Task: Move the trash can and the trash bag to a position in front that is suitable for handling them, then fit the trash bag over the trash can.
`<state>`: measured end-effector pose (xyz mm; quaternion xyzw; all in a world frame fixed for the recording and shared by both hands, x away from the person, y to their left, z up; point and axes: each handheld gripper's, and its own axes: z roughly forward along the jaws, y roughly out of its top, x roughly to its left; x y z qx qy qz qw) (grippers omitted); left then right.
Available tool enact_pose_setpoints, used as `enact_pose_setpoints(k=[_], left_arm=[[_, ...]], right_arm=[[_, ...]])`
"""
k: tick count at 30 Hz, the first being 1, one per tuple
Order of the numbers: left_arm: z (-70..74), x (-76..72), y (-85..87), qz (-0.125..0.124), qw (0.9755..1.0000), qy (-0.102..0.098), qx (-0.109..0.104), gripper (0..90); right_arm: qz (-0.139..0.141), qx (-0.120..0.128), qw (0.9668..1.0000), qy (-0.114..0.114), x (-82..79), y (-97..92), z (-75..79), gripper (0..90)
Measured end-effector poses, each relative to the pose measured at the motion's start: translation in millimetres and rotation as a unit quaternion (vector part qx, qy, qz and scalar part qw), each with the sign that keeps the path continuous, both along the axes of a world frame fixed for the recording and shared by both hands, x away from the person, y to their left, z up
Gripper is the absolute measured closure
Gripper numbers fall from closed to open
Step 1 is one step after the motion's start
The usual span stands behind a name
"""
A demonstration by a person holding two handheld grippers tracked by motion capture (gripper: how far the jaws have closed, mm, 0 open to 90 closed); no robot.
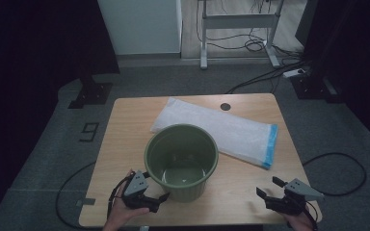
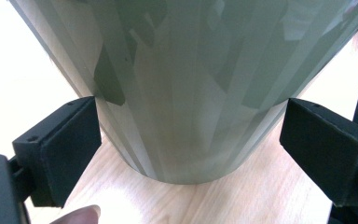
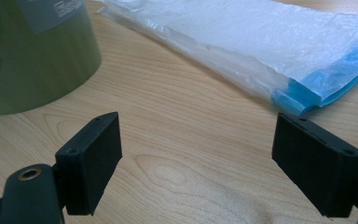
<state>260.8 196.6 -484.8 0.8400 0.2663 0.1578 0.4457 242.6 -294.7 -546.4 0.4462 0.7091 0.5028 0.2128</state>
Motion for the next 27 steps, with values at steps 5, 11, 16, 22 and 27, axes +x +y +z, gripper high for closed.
enact_pose_setpoints(k=[5,11,16,22,27], left_arm=[[1.8,8.4,-14.2,-0.004,1.0000,0.003,0.005,5.6],[2.6,15.4,-25.0,-0.004,1.0000,0.004,0.005,6.0],[1.9,20.4,-34.0,0.001,1.0000,0.007,0.004,6.4],[-0.5,7.8,-18.2,0.048,0.9988,-0.001,0.007,9.0],[-7.8,-3.3,4.0,0.079,0.9969,0.006,0.005,8.9]], right_arm=[[0.000,-0.001,1.0000,0.000,-0.8,0.3,0.1,15.4],[0.004,-0.006,1.0000,-0.001,-1.6,2.4,-0.2,15.4],[0.007,-0.008,0.9999,0.000,-1.2,3.3,-1.0,15.4],[0.002,-0.009,0.9999,-0.004,-2.4,2.8,0.3,15.4],[-0.012,-0.012,0.9998,-0.014,-2.8,3.2,3.0,15.5]])
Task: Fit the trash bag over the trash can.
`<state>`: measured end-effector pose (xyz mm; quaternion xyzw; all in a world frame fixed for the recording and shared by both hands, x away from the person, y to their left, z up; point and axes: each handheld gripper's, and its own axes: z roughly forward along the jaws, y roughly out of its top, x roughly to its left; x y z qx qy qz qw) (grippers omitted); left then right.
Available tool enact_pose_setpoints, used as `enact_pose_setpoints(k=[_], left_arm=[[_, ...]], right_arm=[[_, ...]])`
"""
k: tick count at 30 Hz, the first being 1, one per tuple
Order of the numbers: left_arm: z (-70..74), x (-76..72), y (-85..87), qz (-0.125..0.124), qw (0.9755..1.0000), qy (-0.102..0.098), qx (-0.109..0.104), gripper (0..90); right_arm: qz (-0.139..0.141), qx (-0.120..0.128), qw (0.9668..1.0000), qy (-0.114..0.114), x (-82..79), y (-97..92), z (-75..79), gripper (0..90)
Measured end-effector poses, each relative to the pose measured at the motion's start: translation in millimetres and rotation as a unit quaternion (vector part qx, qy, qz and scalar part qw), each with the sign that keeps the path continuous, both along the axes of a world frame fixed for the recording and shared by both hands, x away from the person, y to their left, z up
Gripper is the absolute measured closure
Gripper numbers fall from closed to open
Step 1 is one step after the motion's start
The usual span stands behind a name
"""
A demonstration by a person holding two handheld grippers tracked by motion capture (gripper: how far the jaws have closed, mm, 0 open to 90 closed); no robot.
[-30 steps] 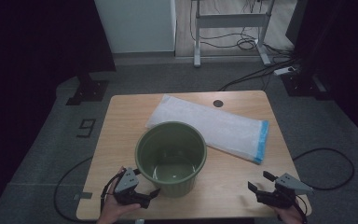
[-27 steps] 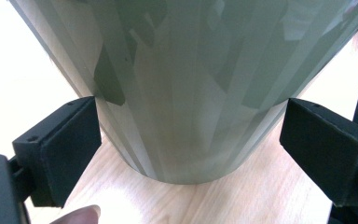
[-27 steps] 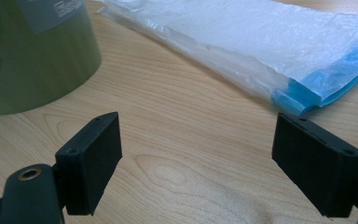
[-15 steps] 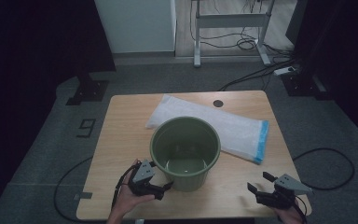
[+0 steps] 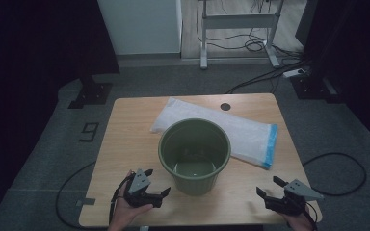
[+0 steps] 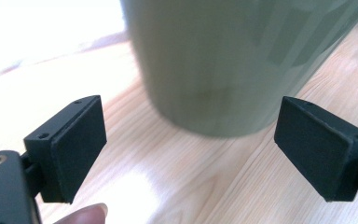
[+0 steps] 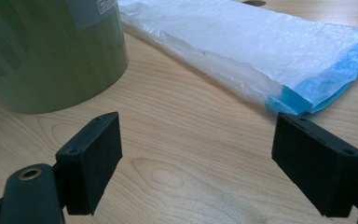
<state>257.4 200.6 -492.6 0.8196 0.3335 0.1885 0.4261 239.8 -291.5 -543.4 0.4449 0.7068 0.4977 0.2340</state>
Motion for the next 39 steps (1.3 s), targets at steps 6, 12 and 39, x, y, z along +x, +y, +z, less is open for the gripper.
enact_pose_setpoints(k=[6,12,39], left_arm=[[-9.7,-5.5,18.3,0.035,0.9993,0.010,0.000,14.2],[-18.3,-7.1,30.1,0.061,0.9980,0.018,0.001,14.5],[-36.8,-4.1,53.5,0.097,0.9948,0.033,0.001,17.2]], right_arm=[[-0.007,-0.022,0.9997,-0.001,0.5,4.3,-0.2,15.5],[-0.004,-0.054,0.9985,-0.008,7.7,17.5,5.0,15.5],[-0.003,-0.113,0.9921,0.056,124.7,75.6,5.5,23.1]])
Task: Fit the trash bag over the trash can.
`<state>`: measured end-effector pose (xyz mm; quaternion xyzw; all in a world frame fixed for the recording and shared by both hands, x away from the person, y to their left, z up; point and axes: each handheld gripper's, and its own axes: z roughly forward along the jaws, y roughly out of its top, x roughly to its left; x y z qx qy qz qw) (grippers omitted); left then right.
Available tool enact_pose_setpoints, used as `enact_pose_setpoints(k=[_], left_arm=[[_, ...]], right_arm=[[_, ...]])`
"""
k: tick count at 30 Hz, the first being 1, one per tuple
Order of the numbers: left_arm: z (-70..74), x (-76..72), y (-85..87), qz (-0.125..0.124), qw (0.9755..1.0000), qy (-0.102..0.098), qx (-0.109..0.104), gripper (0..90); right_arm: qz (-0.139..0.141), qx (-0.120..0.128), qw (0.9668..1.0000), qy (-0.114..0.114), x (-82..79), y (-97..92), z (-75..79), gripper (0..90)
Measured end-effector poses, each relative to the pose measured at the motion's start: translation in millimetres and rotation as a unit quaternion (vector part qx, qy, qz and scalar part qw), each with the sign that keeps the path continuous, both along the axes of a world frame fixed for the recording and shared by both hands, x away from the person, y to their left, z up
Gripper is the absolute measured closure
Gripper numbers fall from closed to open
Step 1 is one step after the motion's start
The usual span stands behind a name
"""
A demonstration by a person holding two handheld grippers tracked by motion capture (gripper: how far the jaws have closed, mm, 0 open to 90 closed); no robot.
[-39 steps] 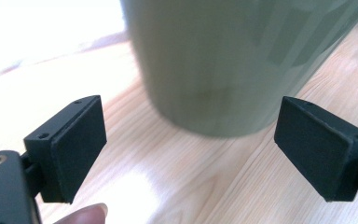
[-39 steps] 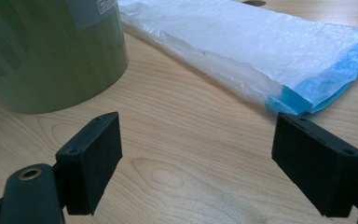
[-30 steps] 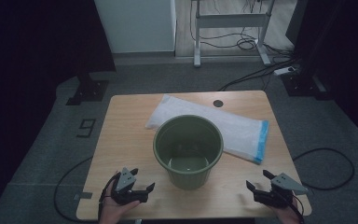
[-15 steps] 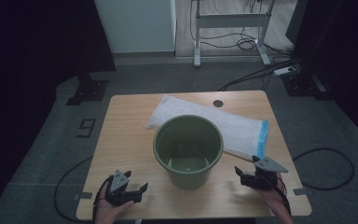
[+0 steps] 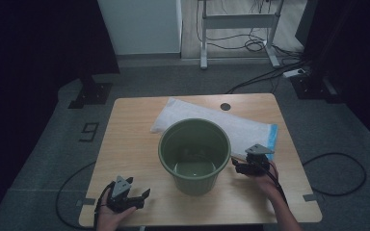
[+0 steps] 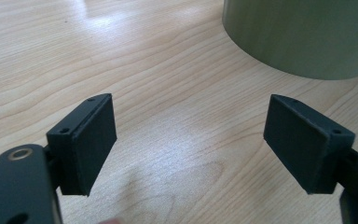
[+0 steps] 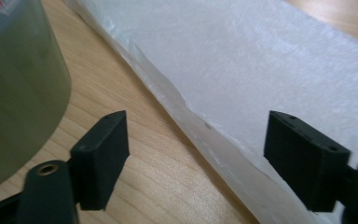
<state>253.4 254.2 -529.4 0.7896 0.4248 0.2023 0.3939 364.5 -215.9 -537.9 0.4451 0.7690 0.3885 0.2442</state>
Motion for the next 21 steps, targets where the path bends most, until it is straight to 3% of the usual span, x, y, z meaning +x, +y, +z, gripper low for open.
enact_pose_setpoints(k=[10,12,13,14,17,19,21], left_arm=[[-0.6,-0.2,3.2,0.010,0.9999,0.005,-0.006,17.2],[-1.3,-0.2,2.8,0.010,0.9999,0.007,-0.005,16.8],[-1.3,-0.2,2.8,0.010,0.9999,0.007,-0.005,16.5],[-2.4,-0.3,2.4,0.010,0.9999,0.009,-0.003,16.3],[-3.0,-0.4,2.9,0.010,0.9999,0.010,-0.003,16.1],[-2.7,-0.9,3.6,0.011,0.9999,0.010,-0.003,16.1],[-2.9,-1.1,4.3,0.012,0.9999,0.010,-0.003,16.1]], right_arm=[[0.008,-0.026,0.9991,0.032,11.8,2.1,-13.9,43.0],[0.005,-0.022,0.9992,0.033,12.6,2.0,-13.9,52.3],[0.005,-0.022,0.9992,0.033,12.6,2.0,-13.9,52.3],[0.007,-0.021,0.9991,0.035,13.5,1.3,-12.8,65.1],[0.007,-0.020,0.9988,0.043,13.6,-0.7,-11.6,82.2],[0.006,-0.022,0.9985,0.049,12.0,-3.9,-10.1,88.9],[0.005,-0.018,0.9989,0.044,7.2,-7.7,-7.6,89.1]])
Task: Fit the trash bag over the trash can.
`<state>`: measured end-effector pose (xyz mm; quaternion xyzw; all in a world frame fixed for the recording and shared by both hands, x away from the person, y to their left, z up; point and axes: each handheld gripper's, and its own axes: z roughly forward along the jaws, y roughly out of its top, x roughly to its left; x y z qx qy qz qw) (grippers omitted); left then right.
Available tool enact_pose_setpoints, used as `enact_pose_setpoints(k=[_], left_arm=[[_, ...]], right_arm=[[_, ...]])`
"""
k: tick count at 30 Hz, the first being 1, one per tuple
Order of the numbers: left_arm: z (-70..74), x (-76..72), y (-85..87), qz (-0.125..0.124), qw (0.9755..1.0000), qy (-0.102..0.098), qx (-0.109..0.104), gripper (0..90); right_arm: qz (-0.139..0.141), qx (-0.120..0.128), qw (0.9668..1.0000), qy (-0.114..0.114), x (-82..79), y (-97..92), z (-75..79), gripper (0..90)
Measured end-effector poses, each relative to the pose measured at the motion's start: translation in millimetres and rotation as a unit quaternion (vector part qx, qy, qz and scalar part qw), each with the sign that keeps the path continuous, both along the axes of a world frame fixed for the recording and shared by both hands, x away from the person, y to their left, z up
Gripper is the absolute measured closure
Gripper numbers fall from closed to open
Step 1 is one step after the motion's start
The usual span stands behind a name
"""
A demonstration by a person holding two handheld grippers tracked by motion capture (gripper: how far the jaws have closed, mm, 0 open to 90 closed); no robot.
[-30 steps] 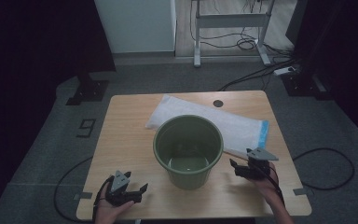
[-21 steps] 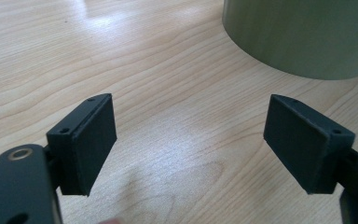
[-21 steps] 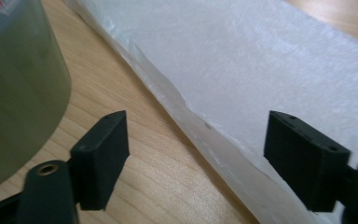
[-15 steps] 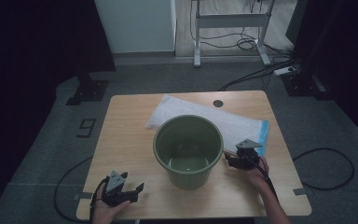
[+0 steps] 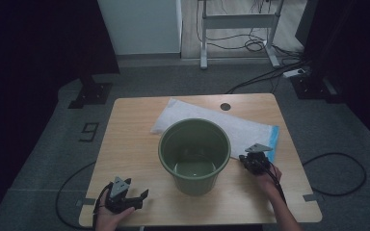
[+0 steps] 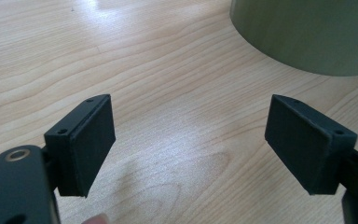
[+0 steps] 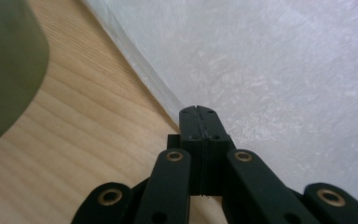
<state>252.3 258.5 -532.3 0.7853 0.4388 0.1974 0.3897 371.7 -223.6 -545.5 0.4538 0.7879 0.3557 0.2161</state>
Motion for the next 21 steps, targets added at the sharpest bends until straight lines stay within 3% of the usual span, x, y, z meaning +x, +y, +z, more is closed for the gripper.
enact_pose_setpoints(k=[5,7,10,17,21], left_arm=[[-1.1,-0.5,0.1,0.000,1.0000,0.002,0.002,16.2],[-1.8,-1.1,-0.7,0.001,1.0000,0.004,0.004,16.2],[-1.5,-2.5,-2.3,-0.001,1.0000,0.003,0.007,16.2],[-3.8,-1.8,-4.7,-0.007,0.9999,0.009,0.011,16.4],[-3.0,-2.9,-4.9,-0.009,0.9999,0.008,0.011,16.4]], right_arm=[[0.004,0.014,0.9998,-0.014,-21.6,-11.8,6.2,89.1],[0.004,0.012,0.9998,-0.017,-41.8,-23.7,2.7,89.1],[0.003,0.018,0.9997,-0.018,-59.7,-36.8,-0.1,89.1],[-0.014,0.035,0.9993,-0.003,-100.2,-74.2,-6.1,89.0],[-0.025,0.040,0.9989,0.004,-111.6,-88.4,-8.2,88.7]])
